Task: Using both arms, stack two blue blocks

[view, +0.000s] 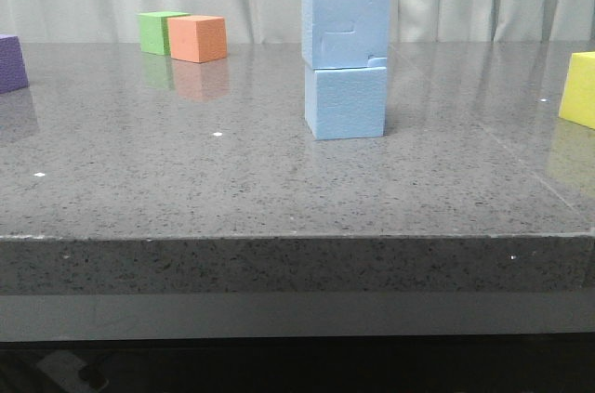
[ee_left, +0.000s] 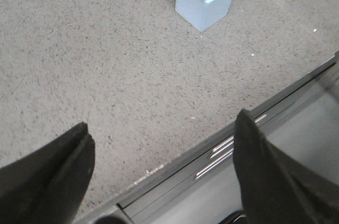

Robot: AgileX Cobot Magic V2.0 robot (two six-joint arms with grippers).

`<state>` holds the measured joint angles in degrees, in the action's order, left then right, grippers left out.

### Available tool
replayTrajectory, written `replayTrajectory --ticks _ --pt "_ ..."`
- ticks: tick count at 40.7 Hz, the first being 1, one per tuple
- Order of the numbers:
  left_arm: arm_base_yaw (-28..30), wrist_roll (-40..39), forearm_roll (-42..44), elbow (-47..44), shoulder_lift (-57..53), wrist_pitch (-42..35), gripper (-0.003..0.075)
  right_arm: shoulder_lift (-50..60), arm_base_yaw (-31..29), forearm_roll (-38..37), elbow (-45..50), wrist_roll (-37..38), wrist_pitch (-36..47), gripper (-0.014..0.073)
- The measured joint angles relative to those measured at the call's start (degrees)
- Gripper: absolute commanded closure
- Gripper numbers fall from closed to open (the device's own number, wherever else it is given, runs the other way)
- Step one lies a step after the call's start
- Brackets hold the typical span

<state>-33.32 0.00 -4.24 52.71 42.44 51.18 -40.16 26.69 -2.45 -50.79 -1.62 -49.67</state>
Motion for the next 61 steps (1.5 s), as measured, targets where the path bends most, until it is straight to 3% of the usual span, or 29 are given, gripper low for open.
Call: replayTrajectory --ticks 10,28,32,35,43,48,61 --pt "0.0 -0.8 -1.3 -8.9 -10.9 -2.6 0.0187 0.0 0.0 0.0 0.0 0.0 0.0 -0.0008" --pt "0.0 -0.9 -1.3 -11.0 -12.3 -6.8 0.0188 0.0 0.0 0.0 0.0 0.0 1.9 -0.0008" --pt "0.0 -0.9 -1.3 -11.0 -12.3 -9.0 0.0246 0.0 0.0 0.0 0.0 0.0 3.0 0.0004" --pt "0.0 -0.9 -1.3 -11.0 -12.3 -10.7 0.0365 0.0 0.0 0.0 0.0 0.0 3.4 0.0081" --pt "0.0 -0.9 -1.2 -11.0 -12.3 -13.2 0.073 0.0 0.0 0.0 0.0 0.0 3.8 0.0519" --pt "0.0 -0.9 -1.2 -11.0 -12.3 -13.9 0.0741 0.0 0.0 0.0 0.0 0.0 3.8 0.0722" --pt "0.0 -0.9 -0.3 -11.0 -12.3 -14.6 0.0741 0.0 0.0 0.0 0.0 0.0 4.0 0.0713"
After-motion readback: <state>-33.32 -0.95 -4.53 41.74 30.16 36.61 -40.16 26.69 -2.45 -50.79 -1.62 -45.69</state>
